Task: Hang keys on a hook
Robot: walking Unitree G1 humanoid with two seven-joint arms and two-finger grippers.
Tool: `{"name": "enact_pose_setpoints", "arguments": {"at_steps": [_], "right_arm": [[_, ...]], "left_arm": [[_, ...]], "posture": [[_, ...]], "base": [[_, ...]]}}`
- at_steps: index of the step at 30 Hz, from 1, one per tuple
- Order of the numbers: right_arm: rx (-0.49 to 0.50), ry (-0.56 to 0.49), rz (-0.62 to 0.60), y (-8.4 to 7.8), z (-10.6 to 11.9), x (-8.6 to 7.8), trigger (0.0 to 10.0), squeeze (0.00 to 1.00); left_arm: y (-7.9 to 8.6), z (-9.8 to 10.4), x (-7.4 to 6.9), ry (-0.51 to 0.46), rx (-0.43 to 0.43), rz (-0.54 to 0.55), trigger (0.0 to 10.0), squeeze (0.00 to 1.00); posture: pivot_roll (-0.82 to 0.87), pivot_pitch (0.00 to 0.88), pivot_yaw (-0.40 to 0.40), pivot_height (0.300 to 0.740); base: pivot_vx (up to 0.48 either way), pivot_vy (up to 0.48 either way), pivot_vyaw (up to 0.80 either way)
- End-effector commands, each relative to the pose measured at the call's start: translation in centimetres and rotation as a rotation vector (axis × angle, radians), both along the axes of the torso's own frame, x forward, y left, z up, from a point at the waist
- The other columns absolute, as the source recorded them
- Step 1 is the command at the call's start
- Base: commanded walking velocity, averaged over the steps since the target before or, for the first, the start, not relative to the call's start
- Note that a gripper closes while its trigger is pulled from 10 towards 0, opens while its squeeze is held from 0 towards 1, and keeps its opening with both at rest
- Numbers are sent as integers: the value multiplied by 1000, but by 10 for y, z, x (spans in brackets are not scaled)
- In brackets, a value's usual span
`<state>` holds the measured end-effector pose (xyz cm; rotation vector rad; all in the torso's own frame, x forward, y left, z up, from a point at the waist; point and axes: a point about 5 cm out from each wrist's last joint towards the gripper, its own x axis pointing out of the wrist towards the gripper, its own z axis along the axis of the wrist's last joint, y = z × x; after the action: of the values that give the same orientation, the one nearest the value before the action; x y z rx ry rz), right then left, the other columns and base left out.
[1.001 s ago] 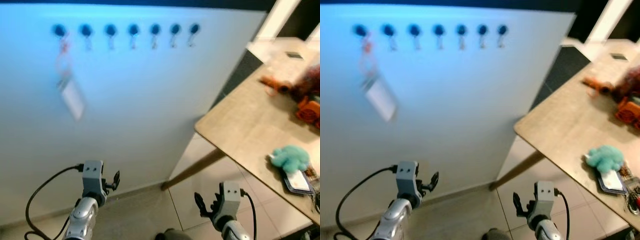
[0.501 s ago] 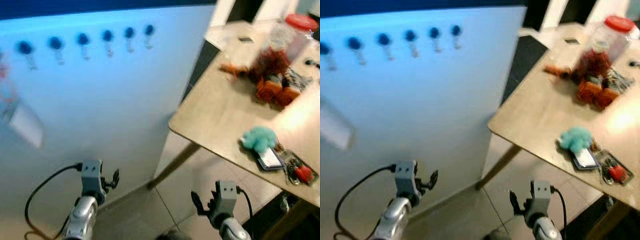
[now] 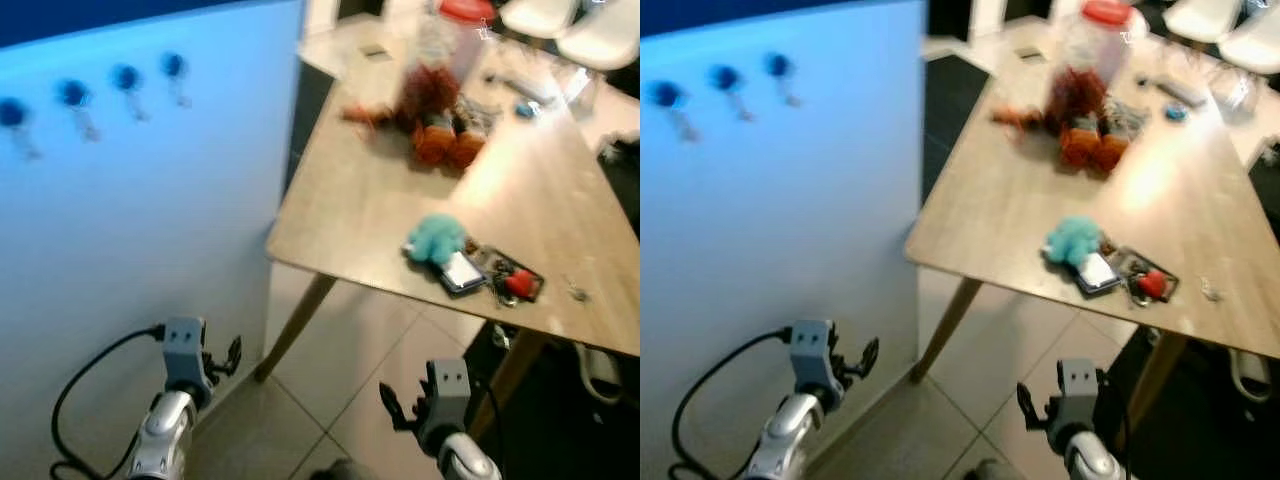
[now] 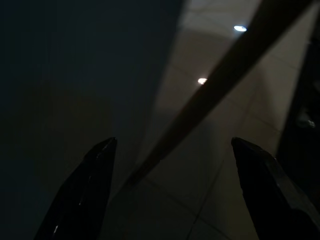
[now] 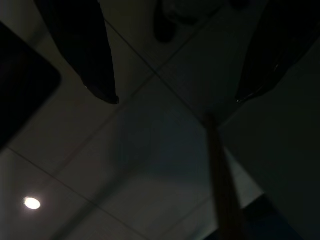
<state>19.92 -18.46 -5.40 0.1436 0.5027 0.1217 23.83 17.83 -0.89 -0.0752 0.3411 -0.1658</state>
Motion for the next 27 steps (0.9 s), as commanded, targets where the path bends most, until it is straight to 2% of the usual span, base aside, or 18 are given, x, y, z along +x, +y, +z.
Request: {"name": "enact_pose_setpoints", "arguments": {"at_steps": [1, 9, 16, 27], "right_arm": [[-12, 11, -2, -4, -1, -2, 10000, 0], [-15, -1, 10, 0, 0, 1, 10000, 0], [-15, -6, 4, 2, 1, 4, 10000, 0], [3, -13, -58, 6, 1, 5, 10000, 0]], "left_arm": [[-4, -1, -1, -1, 2, -19, 10000, 0], [-2, 0, -1, -3, 6, -21, 10000, 0], [0, 3, 2, -10, 10, -27, 10000, 0], [5, 11, 13, -17, 42, -76, 10000, 0]], "posture": [[55, 65, -83, 740], [60, 65, -81, 740], [71, 61, -65, 740], [101, 55, 9, 740]], "base": [[0, 0, -800], [0, 0, -800], [0, 0, 0], [0, 0, 0]]}}
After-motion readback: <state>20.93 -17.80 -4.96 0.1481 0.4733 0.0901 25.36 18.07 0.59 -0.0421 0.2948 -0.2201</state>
